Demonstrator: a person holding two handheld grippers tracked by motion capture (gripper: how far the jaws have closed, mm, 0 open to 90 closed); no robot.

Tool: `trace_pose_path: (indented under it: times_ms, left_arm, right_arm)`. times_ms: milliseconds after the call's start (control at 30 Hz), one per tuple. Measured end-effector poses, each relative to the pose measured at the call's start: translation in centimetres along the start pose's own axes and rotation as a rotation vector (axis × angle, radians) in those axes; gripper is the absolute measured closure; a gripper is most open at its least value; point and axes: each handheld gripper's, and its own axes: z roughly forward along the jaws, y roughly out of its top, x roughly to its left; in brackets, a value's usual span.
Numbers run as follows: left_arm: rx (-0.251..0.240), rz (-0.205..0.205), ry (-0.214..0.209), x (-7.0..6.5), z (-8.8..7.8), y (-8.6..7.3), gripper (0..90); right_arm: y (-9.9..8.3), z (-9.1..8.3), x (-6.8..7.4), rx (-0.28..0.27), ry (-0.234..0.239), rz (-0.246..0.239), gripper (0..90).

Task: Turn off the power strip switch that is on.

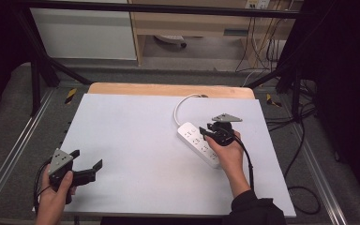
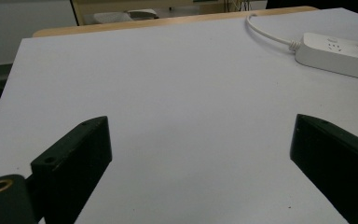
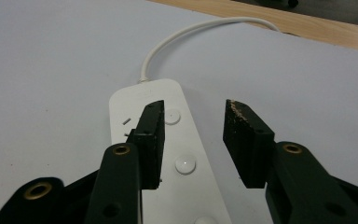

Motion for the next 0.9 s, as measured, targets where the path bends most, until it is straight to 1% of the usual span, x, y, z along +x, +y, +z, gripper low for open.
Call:
trace_pose_path:
  times_ms: [33, 67, 233, 533, 600, 633, 667, 700, 833, 900]
  left_arm:
    - [0.001, 0.0, 0.0, 0.01, 0.0, 0.0, 5.3]
    - [0.001, 0.0, 0.0, 0.01, 0.0, 0.0, 5.3]
    - [0.003, 0.001, 0.002, 0.01, 0.0, -0.01, 5.3]
    - [0.003, -0.001, 0.001, 0.03, 0.0, -0.01, 5.3]
    - [0.005, 0.001, 0.001, 0.04, 0.01, -0.01, 5.3]
    - [0.005, 0.0, 0.001, 0.04, 0.01, -0.01, 5.3]
    - [0.005, 0.001, 0.001, 0.03, 0.02, -0.02, 5.3]
    - [0.005, 0.0, 0.0, 0.03, 0.03, -0.02, 5.4]
    - [0.007, -0.004, -0.001, 0.07, 0.07, -0.04, 5.4]
    - [0.007, -0.003, 0.001, 0.09, 0.07, -0.04, 5.3]
  right_arm:
    - [-0.04, 0.1, 0.07, 0.003, -0.004, 0.0, 62.5]
    - [-0.04, 0.1, 0.07, 0.003, -0.004, 0.0, 62.5]
    - [-0.14, 0.29, 0.26, 0.011, -0.001, -0.012, 68.6]
    - [-0.3, 0.6, 0.46, 0.02, 0.017, -0.028, 79.1]
    - [-0.36, 0.67, 0.51, 0.028, 0.017, -0.033, 82.3]
    - [-0.42, 0.73, 0.52, 0.032, 0.019, -0.036, 85.3]
    - [-0.42, 0.73, 0.52, 0.032, 0.019, -0.036, 85.3]
    - [-0.5, 0.81, 0.52, 0.038, 0.023, -0.045, 88.6]
    - [-0.65, 0.88, 0.5, 0.042, 0.023, -0.052, 90.0]
    - [-0.68, 0.89, 0.51, 0.036, 0.034, -0.051, 90.0]
